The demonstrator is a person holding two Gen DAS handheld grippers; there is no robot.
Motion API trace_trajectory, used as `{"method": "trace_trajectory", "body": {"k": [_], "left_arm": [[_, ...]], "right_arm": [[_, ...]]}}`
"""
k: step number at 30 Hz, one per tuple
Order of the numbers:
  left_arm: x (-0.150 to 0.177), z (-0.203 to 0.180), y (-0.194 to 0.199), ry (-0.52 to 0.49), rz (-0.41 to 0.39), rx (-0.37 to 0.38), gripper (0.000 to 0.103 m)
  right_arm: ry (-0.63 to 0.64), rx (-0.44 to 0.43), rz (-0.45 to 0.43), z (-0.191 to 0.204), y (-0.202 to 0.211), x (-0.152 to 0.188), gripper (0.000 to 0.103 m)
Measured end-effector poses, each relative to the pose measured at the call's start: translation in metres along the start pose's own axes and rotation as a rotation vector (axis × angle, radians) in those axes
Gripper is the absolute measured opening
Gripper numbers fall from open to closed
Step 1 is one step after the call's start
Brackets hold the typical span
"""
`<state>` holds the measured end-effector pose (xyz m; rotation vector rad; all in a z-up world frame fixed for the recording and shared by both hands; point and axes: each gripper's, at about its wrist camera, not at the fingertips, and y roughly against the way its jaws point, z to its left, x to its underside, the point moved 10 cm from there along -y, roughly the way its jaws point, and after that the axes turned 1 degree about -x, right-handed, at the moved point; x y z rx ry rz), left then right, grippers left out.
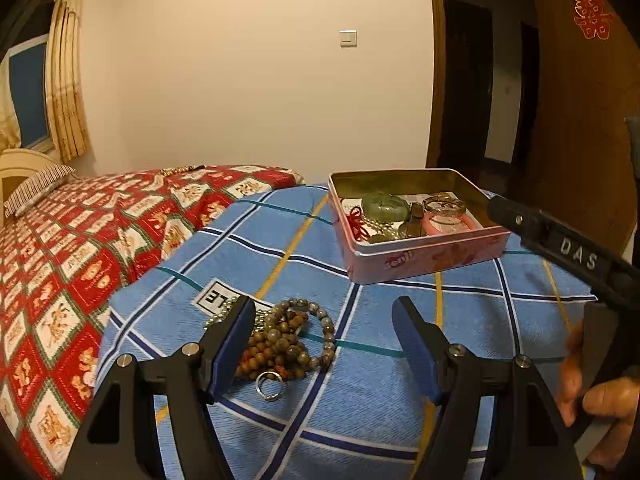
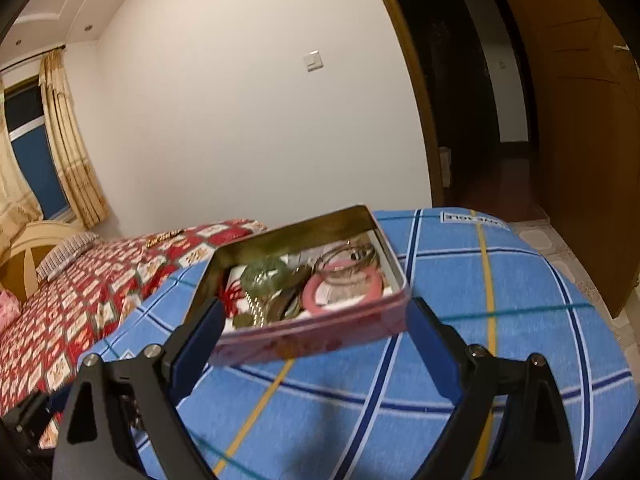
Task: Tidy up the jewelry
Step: 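Withdraw both grippers from the tin toward the bead strands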
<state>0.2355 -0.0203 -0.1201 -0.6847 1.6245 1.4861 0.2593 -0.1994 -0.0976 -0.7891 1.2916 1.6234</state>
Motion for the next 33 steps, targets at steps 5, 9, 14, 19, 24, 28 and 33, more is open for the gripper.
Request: {"method": "trace_trajectory", "body": {"k": [5, 9, 14, 19, 24, 28, 33], "left_arm": [[0.004, 0.005, 0.01, 0.01, -0.006, -0.005, 0.071], [0.014, 0.015, 0.016, 0.022, 0.012, -0.017, 0.071], [0.02, 0.035, 0.025, 0.047, 0.007, -0.053, 0.071], [0.023, 0.058, 0.033, 0.062, -0.004, -0.098, 0.071], [0.025, 0.087, 0.038, 0.095, -0.012, -0.154, 0.071], [0.028, 0.107, 0.041, 0.111, -0.018, -0.201, 0.071], [0.042, 0.119, 0.034, 0.165, 0.027, -0.197, 0.071]], "right_arm": [[0.053, 0.031, -0.005, 0.006, 0.009, 0.01, 0.094], [0.08, 0.024, -0.007, 0.013, 0.015, 0.014, 0.094], [0.116, 0.009, -0.012, 0.025, 0.02, 0.019, 0.092], [0.135, -0.017, 0.007, 0.034, 0.025, 0.027, 0.082], [0.18, -0.052, 0.033, 0.048, 0.027, 0.036, 0.066], [0.197, -0.076, 0.039, 0.056, 0.03, 0.04, 0.066], [0.208, -0.151, 0.107, 0.074, 0.029, 0.055, 0.059]]}}
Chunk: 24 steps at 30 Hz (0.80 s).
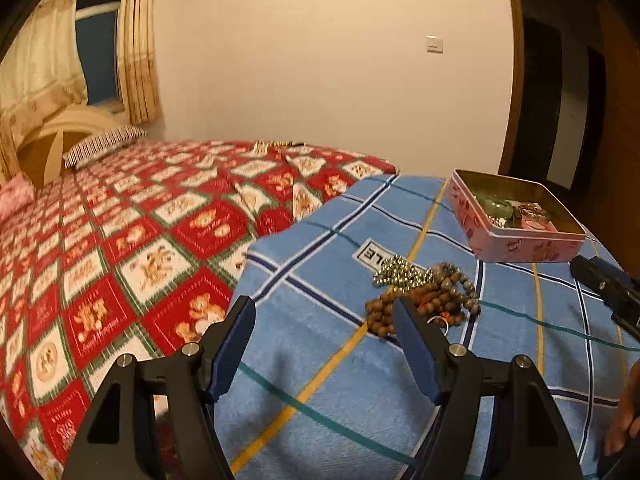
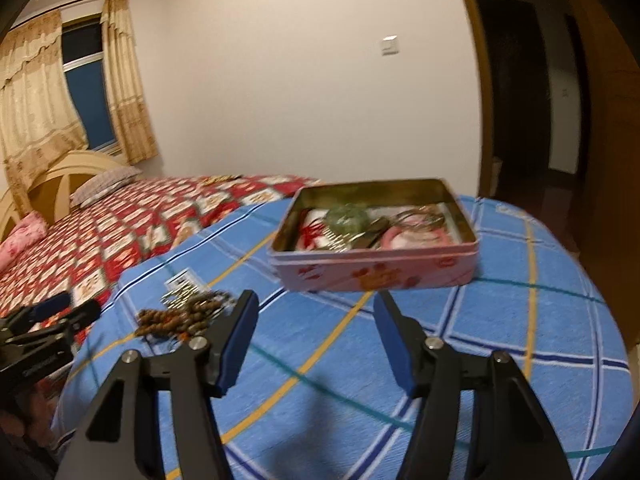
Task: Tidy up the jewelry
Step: 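Withdraw both grippers from the tin toward the bead strands, then grasp the grey bead bracelet with the right gripper while the left grasps the brown wooden beads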
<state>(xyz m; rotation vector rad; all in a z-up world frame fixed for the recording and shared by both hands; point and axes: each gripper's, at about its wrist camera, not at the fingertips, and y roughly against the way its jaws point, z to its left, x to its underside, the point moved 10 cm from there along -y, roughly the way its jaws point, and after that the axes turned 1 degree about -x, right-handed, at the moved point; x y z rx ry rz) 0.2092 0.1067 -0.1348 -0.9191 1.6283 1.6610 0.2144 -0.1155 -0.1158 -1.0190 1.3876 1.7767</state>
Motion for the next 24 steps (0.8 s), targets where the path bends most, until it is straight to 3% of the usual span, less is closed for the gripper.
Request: {"method": "trace_trajectory", "body": {"k": [7, 9, 11, 16, 19, 22, 23, 24], "left_arm": [[0.006, 0.002, -0.003, 0.005, 0.016, -0.006, 0.071], [0.009, 0.002, -0.004, -0.001, 0.023, -0.005, 0.071], [0.013, 0.003, -0.006, -0.006, 0.036, -0.013, 0.071], [0.015, 0.003, -0.008, -0.002, 0.05, -0.005, 0.071], [0.016, 0.003, -0.009, -0.004, 0.054, 0.0, 0.071], [0.016, 0.001, -0.01, -0.009, 0.061, 0.01, 0.071], [0.016, 0.0, -0.01, -0.012, 0.062, 0.017, 0.071], [0.016, -0.002, -0.01, -0.016, 0.061, 0.028, 0.071]], "right_arm": [[0.048, -0.211, 0.143, 0.061, -0.026, 0.011, 0.058], [0.085, -0.249, 0.183, 0.077, -0.037, 0.014, 0.054], [0.138, -0.264, 0.22, 0.093, -0.05, 0.019, 0.047], [0.174, -0.269, 0.3, 0.108, -0.074, 0.032, 0.045], [0.166, -0.267, 0.362, 0.106, -0.088, 0.039, 0.025], [0.116, -0.293, 0.37, 0.096, -0.084, 0.04, 0.022], [0.084, -0.309, 0.364, 0.091, -0.081, 0.038, 0.011], [0.052, -0.321, 0.357, 0.087, -0.076, 0.036, 0.011]]}}
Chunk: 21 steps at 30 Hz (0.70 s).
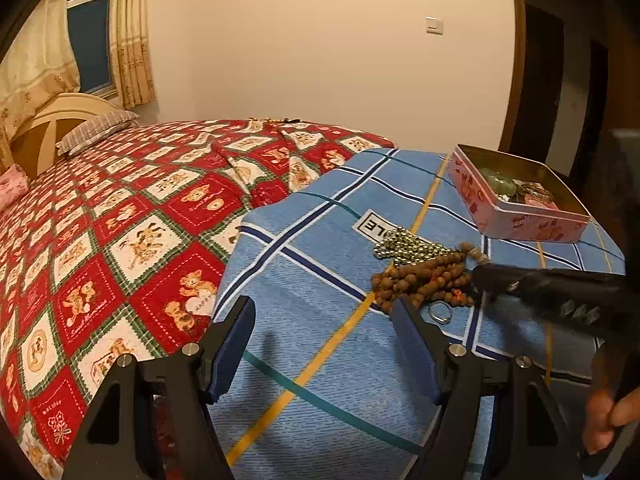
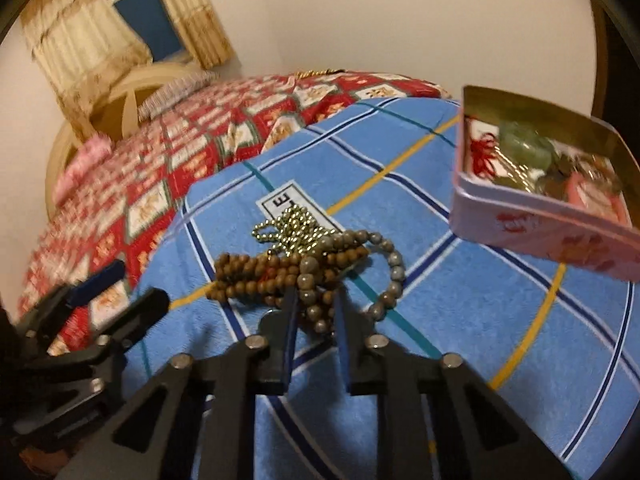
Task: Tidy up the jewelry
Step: 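Grasp the grey bead bracelet with the right gripper while the left grasps the brown wooden beads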
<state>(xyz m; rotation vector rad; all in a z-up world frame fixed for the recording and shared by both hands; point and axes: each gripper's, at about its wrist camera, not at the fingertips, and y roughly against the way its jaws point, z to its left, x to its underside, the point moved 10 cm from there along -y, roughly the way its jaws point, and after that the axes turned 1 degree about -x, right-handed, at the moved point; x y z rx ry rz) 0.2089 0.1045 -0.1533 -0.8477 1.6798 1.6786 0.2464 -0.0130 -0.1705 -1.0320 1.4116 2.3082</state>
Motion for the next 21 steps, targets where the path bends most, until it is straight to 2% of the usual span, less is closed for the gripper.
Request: {"method": "trace_trajectory", "body": {"k": [3, 7, 10, 14, 17, 20, 21], "left_arm": [[-0.003, -0.007, 0.001, -0.025, -0.005, 0.03, 0.071], [-0.01, -0.026, -0.002, -0.094, 0.005, 0.101, 0.071], [-0.016, -0.041, -0.013, -0.132, 0.044, 0.168, 0.071], [-0.019, -0.063, -0.032, -0.153, 0.117, 0.308, 0.071], [-0.011, -0.071, -0.052, -0.185, 0.201, 0.308, 0.071], [-0.004, -0.072, -0.062, -0.182, 0.248, 0.317, 0.071], [-0.005, -0.072, -0.062, -0.179, 0.246, 0.322, 0.065]], "right_arm": [[-0.082, -0.063, -0.062, -0.01, 0.024, -0.002, 0.011], [-0.139, -0.056, -0.128, -0.032, 0.051, -0.002, 0.011], [-0.216, -0.078, -0.168, -0.05, 0.064, 0.0, 0.011], [-0.281, -0.09, -0.166, -0.064, 0.061, 0.002, 0.011], [-0.273, -0.087, -0.152, -0.062, 0.057, 0.003, 0.011], [-0.258, -0.081, -0.143, -0.058, 0.056, 0.005, 0.012], [-0.253, -0.081, -0.14, -0.057, 0.055, 0.005, 0.012]]}}
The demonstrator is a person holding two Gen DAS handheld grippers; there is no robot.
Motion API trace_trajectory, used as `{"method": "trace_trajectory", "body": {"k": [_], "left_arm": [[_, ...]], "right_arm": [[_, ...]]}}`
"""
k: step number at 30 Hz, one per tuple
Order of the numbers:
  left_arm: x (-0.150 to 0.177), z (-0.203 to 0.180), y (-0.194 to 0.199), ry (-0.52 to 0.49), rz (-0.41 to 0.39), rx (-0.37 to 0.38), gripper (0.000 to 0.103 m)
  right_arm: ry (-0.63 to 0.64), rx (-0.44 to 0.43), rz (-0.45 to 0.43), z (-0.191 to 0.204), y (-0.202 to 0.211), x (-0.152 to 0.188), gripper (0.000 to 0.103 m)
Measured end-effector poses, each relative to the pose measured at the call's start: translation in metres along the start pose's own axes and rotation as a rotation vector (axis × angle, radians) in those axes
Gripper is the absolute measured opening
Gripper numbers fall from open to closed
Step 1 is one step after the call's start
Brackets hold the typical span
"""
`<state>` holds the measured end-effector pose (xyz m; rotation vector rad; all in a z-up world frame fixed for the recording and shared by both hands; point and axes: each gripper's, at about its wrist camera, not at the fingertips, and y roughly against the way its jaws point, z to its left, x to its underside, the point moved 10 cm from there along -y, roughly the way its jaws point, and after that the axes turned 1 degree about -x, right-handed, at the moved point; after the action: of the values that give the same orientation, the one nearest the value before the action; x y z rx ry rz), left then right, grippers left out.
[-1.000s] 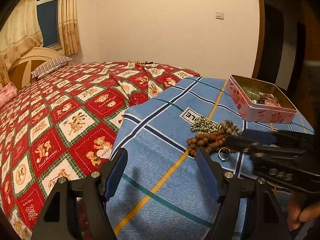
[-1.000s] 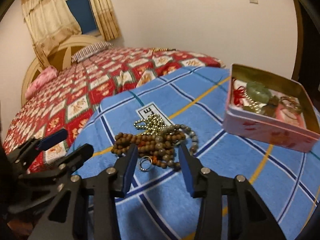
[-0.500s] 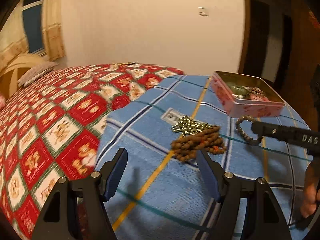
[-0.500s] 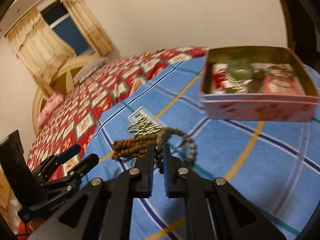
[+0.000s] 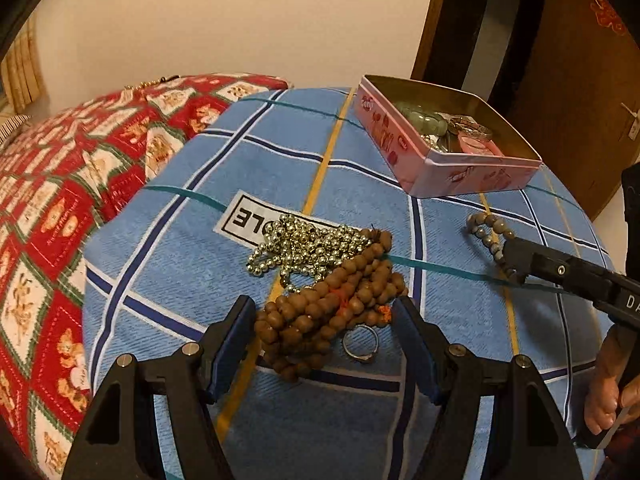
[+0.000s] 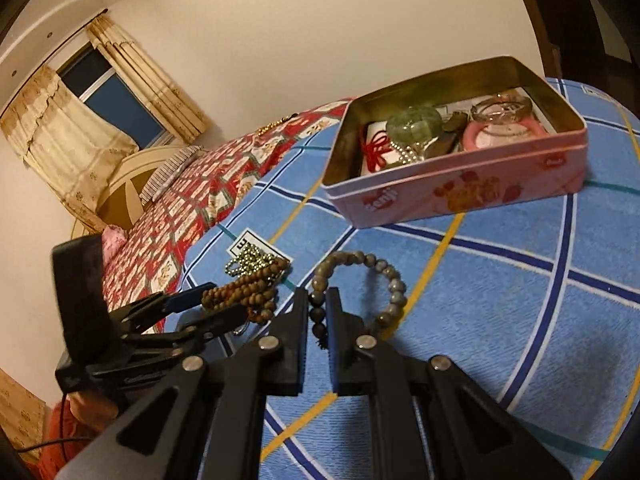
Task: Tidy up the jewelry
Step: 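Grasp the grey bead bracelet with the right gripper while the left grasps the brown wooden beads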
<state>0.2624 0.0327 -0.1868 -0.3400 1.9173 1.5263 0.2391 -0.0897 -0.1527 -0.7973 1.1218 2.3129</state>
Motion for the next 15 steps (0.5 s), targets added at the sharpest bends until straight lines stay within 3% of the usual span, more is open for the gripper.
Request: {"method": "trace_trajectory", "body": {"k": [3, 5, 6, 11, 15], "left_arm": [[0.001, -0.001, 0.0, 0.004, -0.001, 0.029, 0.036], [0.002, -0.002, 0.001, 0.002, -0.001, 0.031, 0.026], [0.002, -0.005, 0.001, -0.006, -0.002, 0.037, 0.015], [-0.004, -0.015, 0.011, -0.039, -0.05, 0.055, 0.014], [-0.011, -0.018, 0.026, 0.008, -0.126, 0.101, 0.014]], "right_arm": [[-0.006, -0.003, 0.006, -0.004, 0.0, 0.001, 0.012], [-0.016, -0.001, 0.008, -0.006, -0.001, 0.001, 0.012], [-0.023, 0.001, 0.007, -0.008, -0.002, 0.0, 0.012], [-0.028, 0.012, -0.006, -0.013, 0.0, -0.003, 0.012], [-0.033, 0.011, -0.005, -0.015, -0.001, -0.003, 0.012]]}}
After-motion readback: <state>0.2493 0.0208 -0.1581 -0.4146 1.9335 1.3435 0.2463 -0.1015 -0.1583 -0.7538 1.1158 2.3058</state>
